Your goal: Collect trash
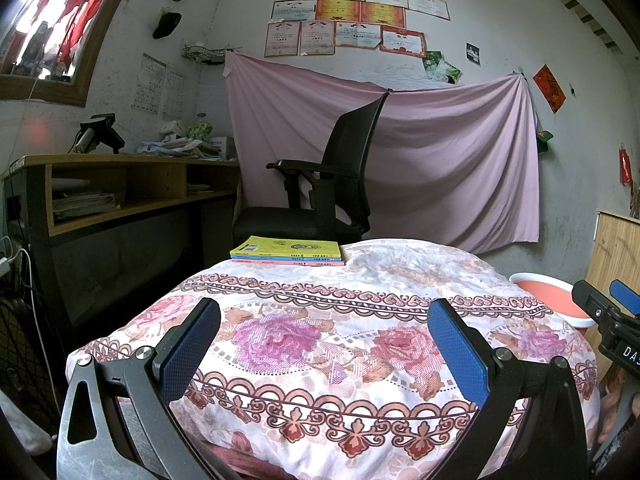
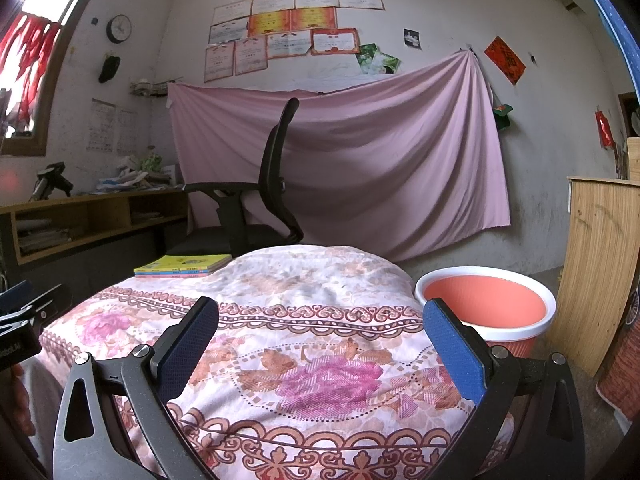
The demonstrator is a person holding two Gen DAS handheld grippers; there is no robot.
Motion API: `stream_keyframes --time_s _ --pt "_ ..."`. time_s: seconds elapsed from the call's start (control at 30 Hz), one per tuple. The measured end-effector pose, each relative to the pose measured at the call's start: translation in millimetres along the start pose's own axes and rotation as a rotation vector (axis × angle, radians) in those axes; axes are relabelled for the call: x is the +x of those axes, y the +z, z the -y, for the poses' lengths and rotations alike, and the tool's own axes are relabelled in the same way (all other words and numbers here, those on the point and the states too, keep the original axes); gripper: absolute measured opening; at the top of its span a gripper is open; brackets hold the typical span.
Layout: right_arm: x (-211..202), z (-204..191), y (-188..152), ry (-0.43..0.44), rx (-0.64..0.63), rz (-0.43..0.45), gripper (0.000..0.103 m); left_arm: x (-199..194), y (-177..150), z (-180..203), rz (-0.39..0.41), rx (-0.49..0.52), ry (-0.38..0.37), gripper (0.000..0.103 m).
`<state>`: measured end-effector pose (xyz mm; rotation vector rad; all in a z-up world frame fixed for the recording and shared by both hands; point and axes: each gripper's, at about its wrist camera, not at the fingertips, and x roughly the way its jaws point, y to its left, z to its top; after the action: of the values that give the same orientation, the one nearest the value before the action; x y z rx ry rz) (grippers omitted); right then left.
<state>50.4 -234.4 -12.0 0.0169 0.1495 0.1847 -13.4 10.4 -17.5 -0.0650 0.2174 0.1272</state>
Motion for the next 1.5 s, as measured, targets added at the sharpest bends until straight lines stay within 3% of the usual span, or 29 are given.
stream_keyframes --time_s 1.5 --pt "-4.4 -0.9 1.6 -0.002 0.005 -0.005 0.103 0.0 -0.3 0.2 -0.002 0.002 0.001 0.102"
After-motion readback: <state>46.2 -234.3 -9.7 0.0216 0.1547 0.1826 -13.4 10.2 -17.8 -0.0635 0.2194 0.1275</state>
